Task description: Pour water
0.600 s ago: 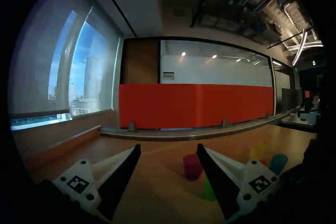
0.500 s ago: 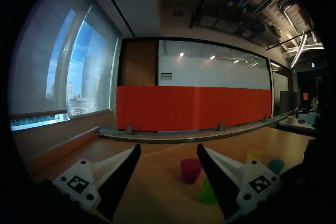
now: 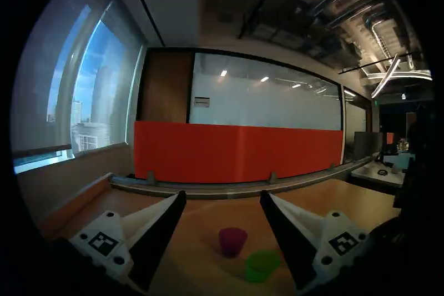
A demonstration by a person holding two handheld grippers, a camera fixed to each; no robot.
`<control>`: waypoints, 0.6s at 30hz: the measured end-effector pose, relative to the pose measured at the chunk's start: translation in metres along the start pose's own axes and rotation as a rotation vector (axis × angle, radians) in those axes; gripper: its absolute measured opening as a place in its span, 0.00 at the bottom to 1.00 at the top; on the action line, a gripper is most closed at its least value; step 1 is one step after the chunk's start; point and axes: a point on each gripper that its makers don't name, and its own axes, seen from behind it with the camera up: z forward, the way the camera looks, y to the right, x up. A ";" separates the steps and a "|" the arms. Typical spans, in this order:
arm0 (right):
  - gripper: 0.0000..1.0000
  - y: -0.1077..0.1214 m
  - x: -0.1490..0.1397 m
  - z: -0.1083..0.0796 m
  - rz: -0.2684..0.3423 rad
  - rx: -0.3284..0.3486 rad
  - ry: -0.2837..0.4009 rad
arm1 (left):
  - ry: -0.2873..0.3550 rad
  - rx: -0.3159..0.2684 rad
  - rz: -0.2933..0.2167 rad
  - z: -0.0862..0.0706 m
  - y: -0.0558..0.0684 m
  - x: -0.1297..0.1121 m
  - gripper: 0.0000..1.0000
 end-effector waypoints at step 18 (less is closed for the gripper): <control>1.00 -0.012 0.027 0.000 -0.008 0.097 -0.003 | -0.027 -0.112 0.013 0.009 0.028 0.026 0.99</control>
